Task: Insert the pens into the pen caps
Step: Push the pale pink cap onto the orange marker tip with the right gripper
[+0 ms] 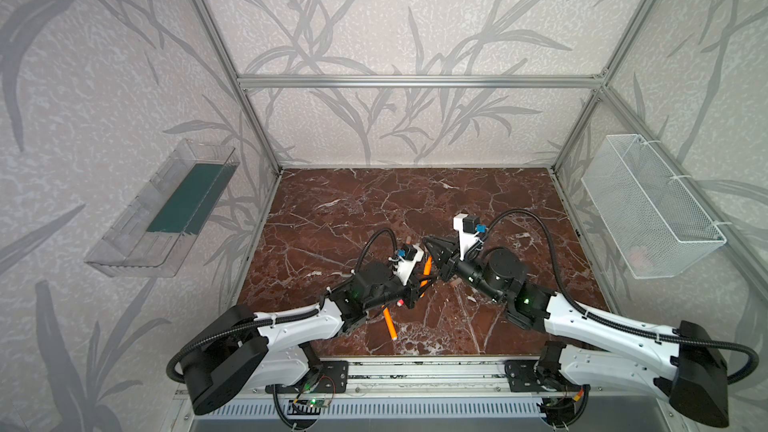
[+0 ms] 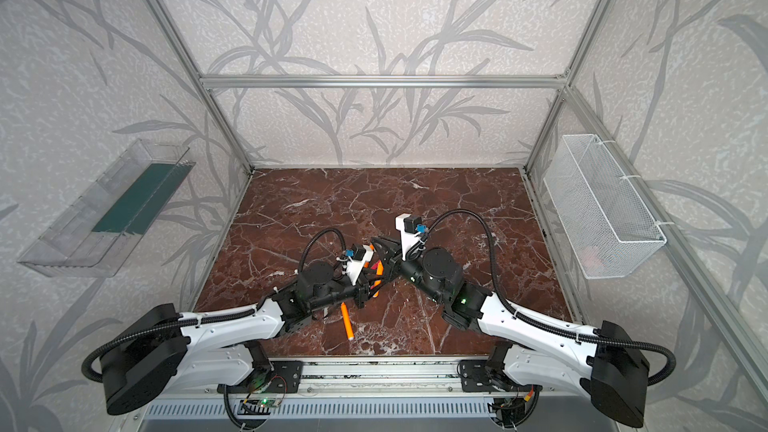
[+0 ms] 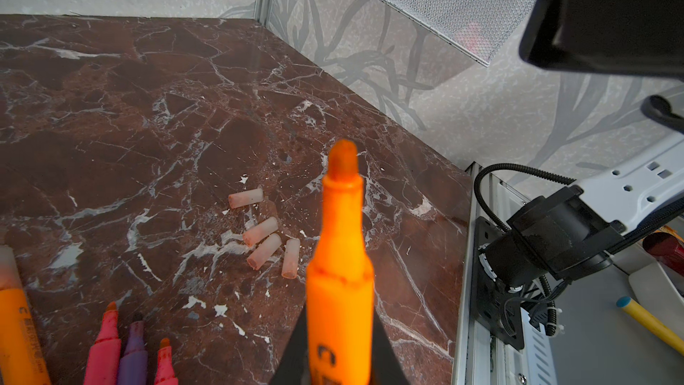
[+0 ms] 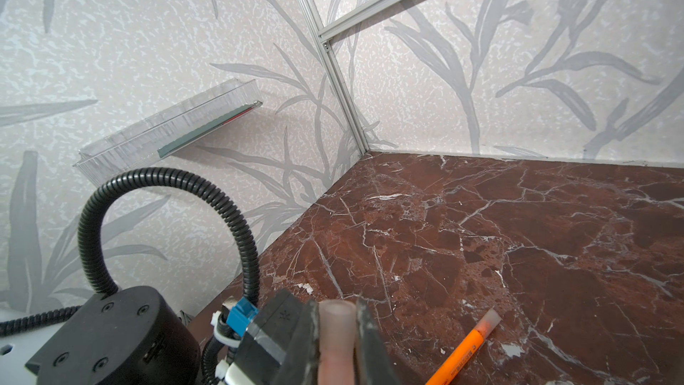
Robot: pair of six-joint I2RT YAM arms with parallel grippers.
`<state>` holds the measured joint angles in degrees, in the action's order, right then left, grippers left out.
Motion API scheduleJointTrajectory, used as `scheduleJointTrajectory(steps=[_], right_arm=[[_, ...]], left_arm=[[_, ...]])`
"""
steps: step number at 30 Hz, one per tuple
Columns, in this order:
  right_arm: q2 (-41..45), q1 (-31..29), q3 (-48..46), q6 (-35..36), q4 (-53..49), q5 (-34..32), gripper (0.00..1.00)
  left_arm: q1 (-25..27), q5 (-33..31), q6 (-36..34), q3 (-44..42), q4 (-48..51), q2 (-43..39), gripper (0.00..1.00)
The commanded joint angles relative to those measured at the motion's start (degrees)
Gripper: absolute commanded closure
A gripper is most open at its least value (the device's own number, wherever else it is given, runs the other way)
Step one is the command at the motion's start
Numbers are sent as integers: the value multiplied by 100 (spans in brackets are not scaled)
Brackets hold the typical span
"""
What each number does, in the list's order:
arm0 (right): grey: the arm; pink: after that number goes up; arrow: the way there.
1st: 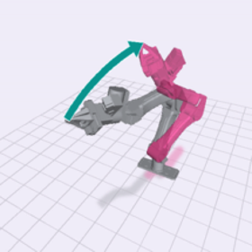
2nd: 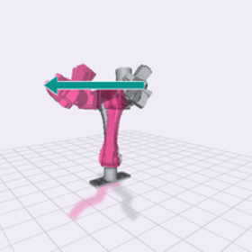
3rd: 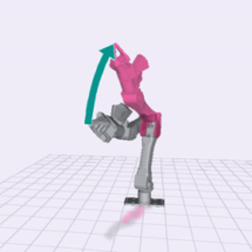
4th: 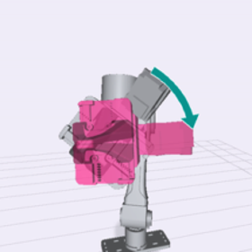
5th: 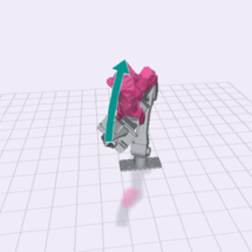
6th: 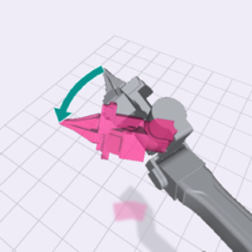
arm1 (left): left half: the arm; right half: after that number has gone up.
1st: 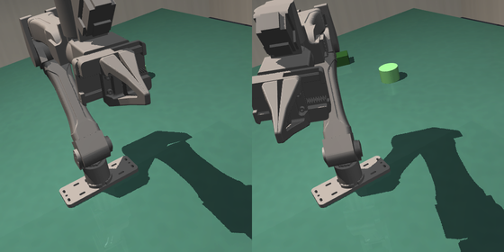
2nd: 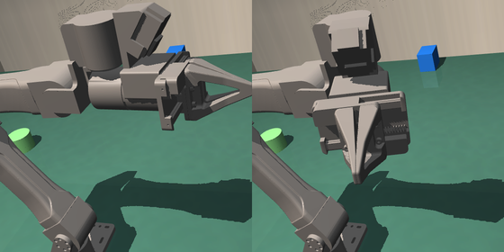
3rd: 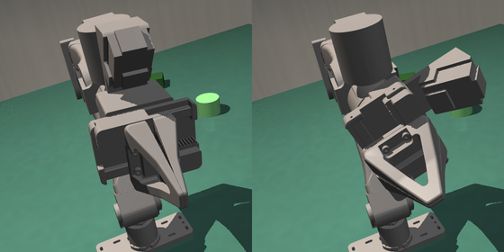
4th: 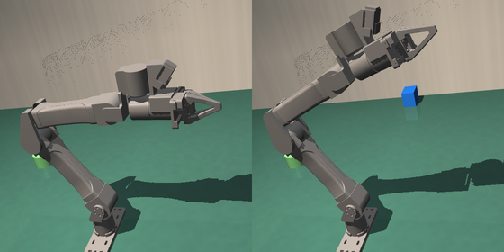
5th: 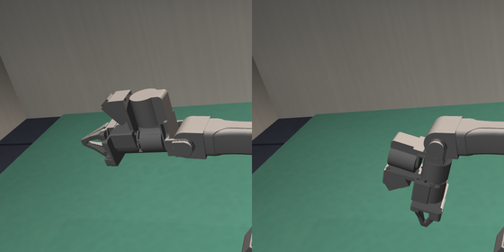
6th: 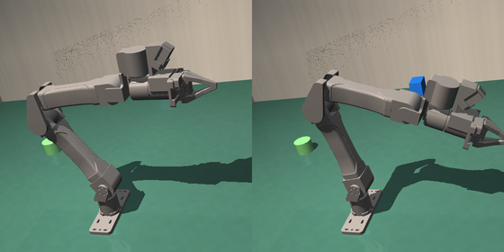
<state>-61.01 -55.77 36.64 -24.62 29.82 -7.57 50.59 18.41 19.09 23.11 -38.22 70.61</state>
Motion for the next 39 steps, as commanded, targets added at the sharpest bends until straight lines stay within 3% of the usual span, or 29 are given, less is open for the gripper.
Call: scheduleJointTrajectory(steps=[1,17,28,39], right_arm=[[-41,12,-16,-7,431,-16,100],[-543,9,4,-227,946,256,100],[-486,14,-274,-299,1053,-366,100],[-595,16,-332,-378,1113,-514,100]], left_arm=[[34,-93,-2,141,-185,15,100],[30,-421,112,129,-186,-54,100],[30,-614,130,-61,-328,-238,100],[30,-673,146,-118,-336,-328,100]])
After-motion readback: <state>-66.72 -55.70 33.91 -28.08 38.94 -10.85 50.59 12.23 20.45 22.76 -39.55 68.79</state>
